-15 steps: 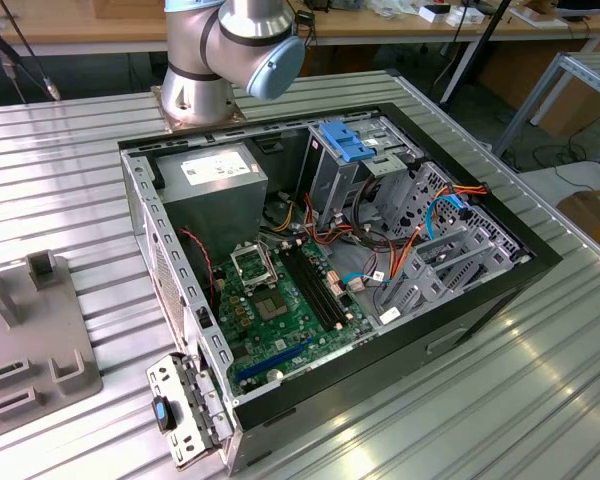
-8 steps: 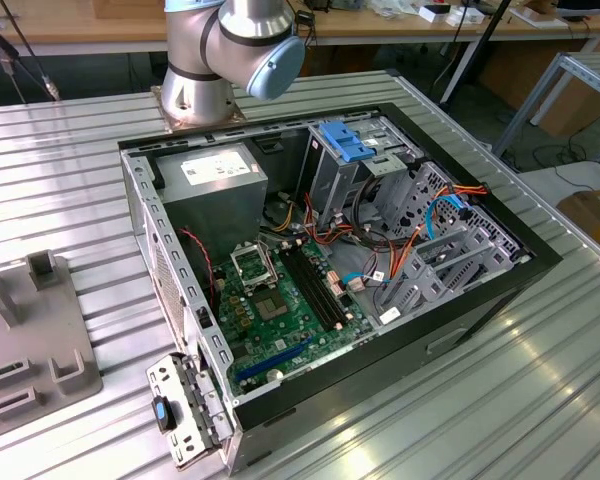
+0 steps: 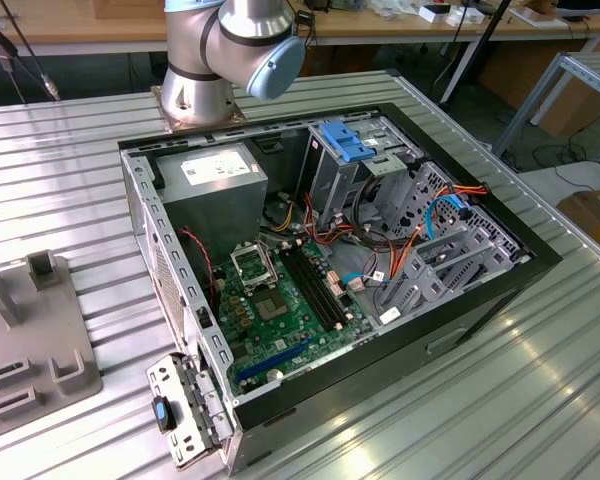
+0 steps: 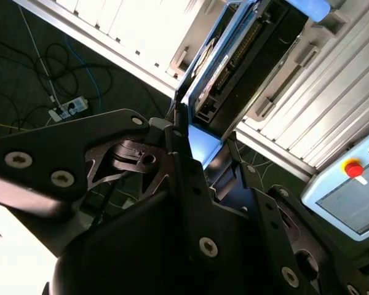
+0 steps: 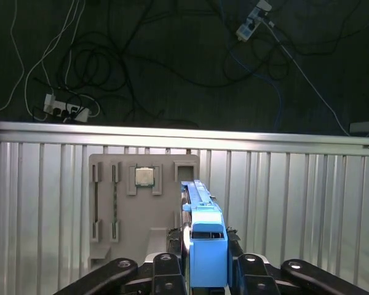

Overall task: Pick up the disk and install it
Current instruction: 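Pick up the disk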

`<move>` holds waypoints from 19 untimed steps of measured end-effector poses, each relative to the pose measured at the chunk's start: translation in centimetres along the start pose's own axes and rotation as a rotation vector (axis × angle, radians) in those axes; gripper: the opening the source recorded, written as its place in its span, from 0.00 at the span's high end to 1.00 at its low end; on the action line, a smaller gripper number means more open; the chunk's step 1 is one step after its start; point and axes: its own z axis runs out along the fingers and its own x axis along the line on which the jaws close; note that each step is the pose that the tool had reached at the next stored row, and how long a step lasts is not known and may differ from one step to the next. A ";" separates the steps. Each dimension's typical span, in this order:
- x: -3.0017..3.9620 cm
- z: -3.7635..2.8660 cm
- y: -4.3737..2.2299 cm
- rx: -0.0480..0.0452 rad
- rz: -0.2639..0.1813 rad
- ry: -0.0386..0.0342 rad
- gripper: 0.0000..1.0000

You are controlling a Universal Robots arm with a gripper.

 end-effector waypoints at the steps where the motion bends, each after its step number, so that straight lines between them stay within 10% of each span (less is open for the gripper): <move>1: 0.00 -0.07 0.00 0.0000 0.000 0.0000 0.64; 12: -0.03 -0.58 -0.14 0.0000 0.000 -0.0001 0.64; 19: 0.03 -0.57 -1.65 0.0000 0.000 0.0000 0.64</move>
